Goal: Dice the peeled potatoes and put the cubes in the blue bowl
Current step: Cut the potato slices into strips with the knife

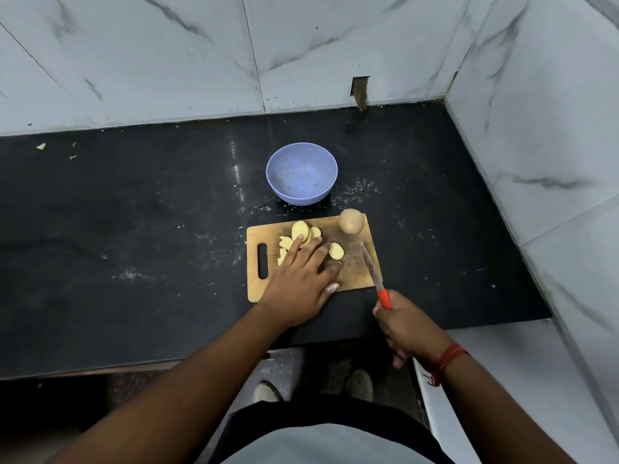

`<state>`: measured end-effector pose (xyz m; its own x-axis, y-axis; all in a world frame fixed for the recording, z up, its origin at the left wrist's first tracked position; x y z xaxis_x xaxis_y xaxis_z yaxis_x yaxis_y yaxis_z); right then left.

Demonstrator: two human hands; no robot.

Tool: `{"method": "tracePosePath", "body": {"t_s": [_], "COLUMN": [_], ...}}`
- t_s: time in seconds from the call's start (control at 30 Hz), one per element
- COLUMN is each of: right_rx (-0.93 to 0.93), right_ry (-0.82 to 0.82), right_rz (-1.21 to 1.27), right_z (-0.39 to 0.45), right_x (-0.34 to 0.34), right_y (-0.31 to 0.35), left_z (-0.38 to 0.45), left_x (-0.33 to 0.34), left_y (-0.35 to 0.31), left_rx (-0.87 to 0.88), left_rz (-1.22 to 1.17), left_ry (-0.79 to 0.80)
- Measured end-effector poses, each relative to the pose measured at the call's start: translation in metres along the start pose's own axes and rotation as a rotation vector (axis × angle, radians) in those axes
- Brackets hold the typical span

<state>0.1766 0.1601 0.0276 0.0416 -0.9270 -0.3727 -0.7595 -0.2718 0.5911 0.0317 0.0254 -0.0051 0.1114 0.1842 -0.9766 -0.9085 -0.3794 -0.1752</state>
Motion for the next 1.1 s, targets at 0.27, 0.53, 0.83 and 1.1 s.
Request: {"method": "tracePosePath", "body": {"t_s": [0.27,0.53,0.83,1.1], "right_rx": [-0.035,-0.048,-0.040,0.031], "right_ry": [0.004,0.019,0.033,0.008], "right_rz": [-0.012,-0.026,-0.092,-0.288], "right_z": [0.003,0.006,0.014,0.022], "right_x": [-0.011,-0.012,-0.003,0.004], "right_y": [0.006,0.004,0.012,0.032], "left_z": [0.023,0.013,0.006,0.007], "left_x": [0.004,-0.002,0.003,0.004], "left_y": [-0.002,0.006,0.006,0.002], "left_rx": [-0.094,-0.214,-0.156,-0.064], "left_rz": [0.010,-0.215,-0.029,-0.030], "left_ry": [0.066,-0.033,0.024,0.020]}}
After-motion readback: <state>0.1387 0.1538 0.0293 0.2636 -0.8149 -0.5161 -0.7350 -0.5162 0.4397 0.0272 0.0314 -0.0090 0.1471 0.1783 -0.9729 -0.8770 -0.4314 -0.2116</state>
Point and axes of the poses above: each hand's wrist, its own z-axis towards the middle knuckle, its own x-axis out of the palm, y = z × x, the point moved 4 cm from there along z, towards the middle knuckle, and after that the axes turned 10 degrees about -z, right-handed, at the moved point
